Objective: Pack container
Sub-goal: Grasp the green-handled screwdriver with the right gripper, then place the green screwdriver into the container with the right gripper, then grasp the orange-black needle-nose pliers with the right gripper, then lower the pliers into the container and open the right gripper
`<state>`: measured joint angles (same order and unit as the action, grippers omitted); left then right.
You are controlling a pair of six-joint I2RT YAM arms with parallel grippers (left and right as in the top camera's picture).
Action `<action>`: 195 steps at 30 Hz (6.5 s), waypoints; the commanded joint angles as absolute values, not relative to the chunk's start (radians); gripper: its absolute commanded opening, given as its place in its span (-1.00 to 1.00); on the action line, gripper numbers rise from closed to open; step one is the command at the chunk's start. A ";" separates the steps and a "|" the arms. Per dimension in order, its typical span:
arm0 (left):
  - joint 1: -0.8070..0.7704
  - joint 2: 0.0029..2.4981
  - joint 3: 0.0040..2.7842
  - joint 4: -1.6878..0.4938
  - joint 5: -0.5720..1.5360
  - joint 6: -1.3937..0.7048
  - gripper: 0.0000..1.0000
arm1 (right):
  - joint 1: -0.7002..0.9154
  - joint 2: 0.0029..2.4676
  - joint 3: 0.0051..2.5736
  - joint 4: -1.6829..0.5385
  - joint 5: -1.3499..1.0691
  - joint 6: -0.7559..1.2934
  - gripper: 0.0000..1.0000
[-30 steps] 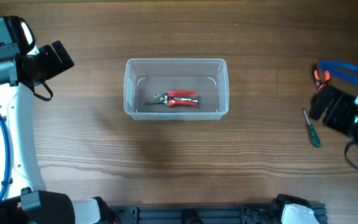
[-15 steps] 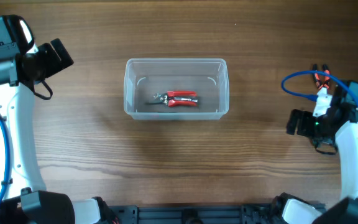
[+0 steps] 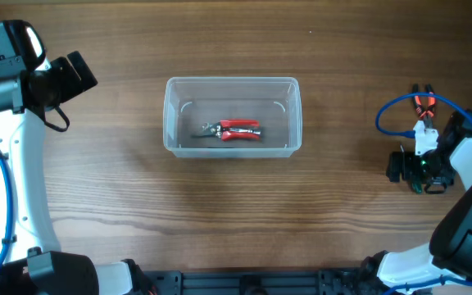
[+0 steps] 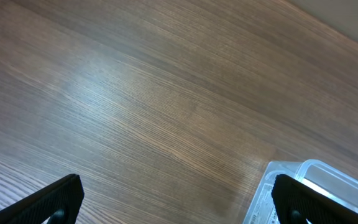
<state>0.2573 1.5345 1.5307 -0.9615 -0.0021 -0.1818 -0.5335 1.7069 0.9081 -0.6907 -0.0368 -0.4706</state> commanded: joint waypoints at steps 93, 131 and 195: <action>0.260 1.538 1.533 -0.984 0.010 -0.187 1.00 | -0.403 2.034 1.903 -1.085 0.029 -0.185 0.95; 0.259 1.538 1.533 -0.985 0.011 -0.196 1.00 | -0.352 2.380 1.841 -0.998 -0.053 -0.353 0.95; 0.260 1.538 1.533 -0.994 0.033 -0.187 1.00 | 0.766 2.056 1.896 -1.093 -0.152 -0.602 -0.92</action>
<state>0.2573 1.5345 1.5307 -0.9951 0.0177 -0.1852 0.7807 1.9987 1.9007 -1.0927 -0.1463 -0.5362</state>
